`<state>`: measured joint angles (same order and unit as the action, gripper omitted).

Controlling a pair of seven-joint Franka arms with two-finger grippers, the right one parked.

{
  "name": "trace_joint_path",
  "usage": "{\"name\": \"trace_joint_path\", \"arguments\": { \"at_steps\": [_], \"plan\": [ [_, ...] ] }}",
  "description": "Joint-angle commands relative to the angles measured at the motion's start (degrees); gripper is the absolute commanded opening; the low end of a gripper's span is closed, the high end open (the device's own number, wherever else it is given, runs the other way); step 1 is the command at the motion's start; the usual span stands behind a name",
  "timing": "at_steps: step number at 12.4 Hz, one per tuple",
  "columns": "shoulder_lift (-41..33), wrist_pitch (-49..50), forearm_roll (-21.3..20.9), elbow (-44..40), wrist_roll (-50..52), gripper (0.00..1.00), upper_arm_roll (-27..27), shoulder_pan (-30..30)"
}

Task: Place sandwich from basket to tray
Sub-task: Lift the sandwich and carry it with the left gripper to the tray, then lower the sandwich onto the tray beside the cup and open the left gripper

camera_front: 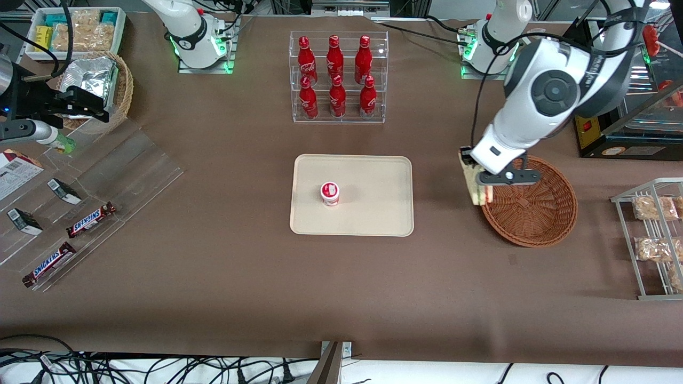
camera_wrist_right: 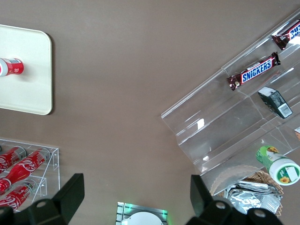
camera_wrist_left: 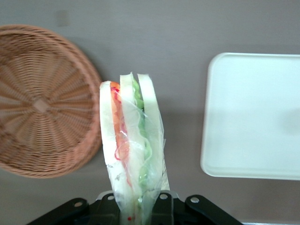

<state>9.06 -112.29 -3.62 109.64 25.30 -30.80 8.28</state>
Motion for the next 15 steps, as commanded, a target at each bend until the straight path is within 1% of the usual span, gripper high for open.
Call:
{"name": "trace_joint_path", "arguments": {
  "at_steps": [1, 2, 3, 5, 7, 9, 10, 12, 14, 15],
  "plan": [
    [6.0, 0.6, -0.3, -5.9, 5.2, 0.0, -2.3, -3.7],
    [8.7, -0.3, -0.4, -7.7, 6.8, 0.0, -2.2, -6.5],
    [11.3, -1.1, -2.1, -9.3, 9.5, 0.0, -2.2, -8.2],
    [16.1, -2.7, -7.5, -11.4, 16.2, 0.0, -2.3, -11.8],
    [19.7, -8.6, -10.5, -10.9, 21.2, 0.0, -1.9, -15.1],
    [23.4, -10.5, -16.0, -11.1, 25.3, 0.0, -2.0, -16.4],
    [25.3, -12.1, -17.7, -11.4, 26.4, 0.0, -2.0, -16.6],
    [27.8, -14.7, -20.0, -11.5, 27.2, 0.0, -1.9, -16.8],
    [29.9, -16.1, -23.4, -11.5, 28.7, 0.01, -1.9, -16.7],
    [30.4, -16.2, -24.0, -11.5, 28.7, 0.02, -1.9, -16.7]
  ]
}}
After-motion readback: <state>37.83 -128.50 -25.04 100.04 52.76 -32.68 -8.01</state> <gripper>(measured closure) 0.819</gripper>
